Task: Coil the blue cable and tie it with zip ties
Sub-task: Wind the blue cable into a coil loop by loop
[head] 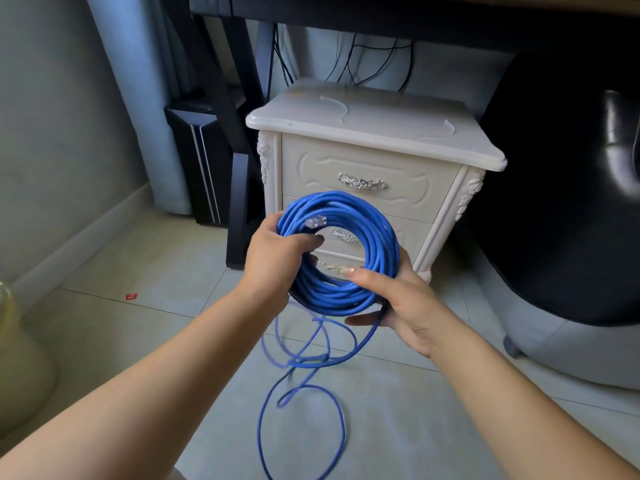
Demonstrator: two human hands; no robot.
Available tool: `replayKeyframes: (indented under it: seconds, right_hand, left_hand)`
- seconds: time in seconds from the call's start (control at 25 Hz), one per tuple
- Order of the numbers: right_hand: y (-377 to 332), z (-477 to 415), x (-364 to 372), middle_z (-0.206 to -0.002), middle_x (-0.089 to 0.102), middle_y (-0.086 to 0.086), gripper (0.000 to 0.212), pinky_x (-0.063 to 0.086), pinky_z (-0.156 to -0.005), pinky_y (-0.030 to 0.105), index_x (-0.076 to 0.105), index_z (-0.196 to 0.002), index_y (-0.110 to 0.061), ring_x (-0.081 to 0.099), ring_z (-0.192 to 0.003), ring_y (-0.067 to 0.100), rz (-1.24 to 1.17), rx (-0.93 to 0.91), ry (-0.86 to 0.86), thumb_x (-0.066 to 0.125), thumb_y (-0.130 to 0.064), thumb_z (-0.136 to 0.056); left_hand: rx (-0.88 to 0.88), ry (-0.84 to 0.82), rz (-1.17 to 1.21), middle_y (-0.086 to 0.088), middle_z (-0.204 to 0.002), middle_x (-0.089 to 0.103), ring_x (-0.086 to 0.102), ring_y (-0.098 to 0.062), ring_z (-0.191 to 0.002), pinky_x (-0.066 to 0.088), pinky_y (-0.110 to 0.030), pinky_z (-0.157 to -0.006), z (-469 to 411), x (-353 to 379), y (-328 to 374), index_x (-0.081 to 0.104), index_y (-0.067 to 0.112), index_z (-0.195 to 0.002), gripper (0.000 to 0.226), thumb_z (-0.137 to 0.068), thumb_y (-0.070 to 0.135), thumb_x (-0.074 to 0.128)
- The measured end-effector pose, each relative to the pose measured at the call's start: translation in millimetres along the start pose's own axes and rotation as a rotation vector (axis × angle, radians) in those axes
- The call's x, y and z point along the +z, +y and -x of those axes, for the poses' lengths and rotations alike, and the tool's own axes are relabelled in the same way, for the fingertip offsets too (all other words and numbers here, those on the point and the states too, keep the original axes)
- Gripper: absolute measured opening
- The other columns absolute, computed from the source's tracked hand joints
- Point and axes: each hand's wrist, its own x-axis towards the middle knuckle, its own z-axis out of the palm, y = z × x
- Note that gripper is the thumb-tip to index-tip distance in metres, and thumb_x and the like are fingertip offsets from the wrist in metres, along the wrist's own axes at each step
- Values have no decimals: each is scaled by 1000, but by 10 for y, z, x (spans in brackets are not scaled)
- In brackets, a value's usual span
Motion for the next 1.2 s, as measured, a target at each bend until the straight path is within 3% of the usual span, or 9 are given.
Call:
replayKeyframes:
  seconds: [0.12, 0.32, 0.44, 0.56, 0.68, 0.76, 0.96, 1.08, 1.2]
  right_hand:
    - [105, -35, 96, -93, 67, 10, 41, 60, -74, 50, 52, -113, -20, 73, -84, 25, -137, -34, 117, 73, -5, -81]
    - [54, -146, -84, -79, 60, 7, 40, 53, -77, 46, 58, -93, -20, 65, -77, 30, -173, -94, 339, 65, 6, -63]
    - [-26, -176, -203, -77, 59, 3, 44, 50, -71, 40, 62, -86, -24, 61, -76, 28, -17, -162, 425, 64, -4, -46]
    - [-100, -130, -267, -78, 65, -9, 46, 49, -68, 31, 62, -93, -29, 61, -72, 16, 369, -261, 450, 69, -2, -56]
    - [-101, -46, -155, -96, 66, -11, 54, 50, -77, 27, 61, -105, -35, 62, -86, 12, 770, -420, 321, 69, -3, -62]
    - [-79, -3, -72, -102, 59, -13, 55, 46, -79, 25, 61, -111, -33, 58, -90, 11, 924, -508, 252, 68, -5, -65]
    - [-184, 48, -91, -100, 58, -18, 64, 48, -79, 24, 51, -122, -38, 59, -90, 10, 830, -508, 244, 74, -14, -67]
    - [-206, 38, -146, -106, 64, -22, 65, 49, -84, 17, 54, -120, -42, 63, -97, 0, 644, -398, 175, 84, -29, -64]
    - [-155, -20, -220, -111, 70, -13, 63, 51, -92, 28, 58, -117, -36, 66, -103, 5, 353, -307, 96, 87, -33, -60]
  left_hand:
    - [9, 39, 36, -2, -70, 60, 59, -17, -59, 50, -33, -61, 82, 45, -51, 64, 14, -98, 21, -81, 2, 69]
    - [-141, -260, -77, -5, -96, 69, 68, -20, -89, 53, -47, -91, 159, 66, -106, 55, 20, -115, 52, -70, 19, 81]
    - [-189, -571, -273, 15, -120, 67, 62, -6, -113, 46, -40, -97, 85, -83, 21, 42, 38, -134, 87, -58, 39, 85]
    - [31, -537, -454, 20, -139, 48, 43, 6, -128, 39, -27, -100, 42, -149, 90, 30, 47, -146, 107, -56, 45, 88]
    - [441, -487, -770, 14, -131, 47, 44, 6, -117, 37, -16, -100, 105, -47, 27, 39, 34, -145, 92, -66, 31, 86]
    - [531, -464, -827, 11, -115, 60, 56, -2, -101, 45, -16, -88, 165, 32, -29, 47, 31, -138, 75, -71, 22, 80]
    - [447, -270, -652, 5, -66, 60, 53, -6, -57, 43, -18, -53, 204, 90, 16, 58, 15, -87, 26, -69, 0, 68]
    - [357, -260, -527, 5, -68, 63, 57, -7, -59, 47, -22, -57, 206, 95, 49, 61, 15, -86, 27, -69, -2, 72]
    - [238, -240, -344, 2, -72, 64, 58, -12, -63, 47, -28, -63, 184, 80, 58, 64, 13, -92, 30, -69, -3, 74]
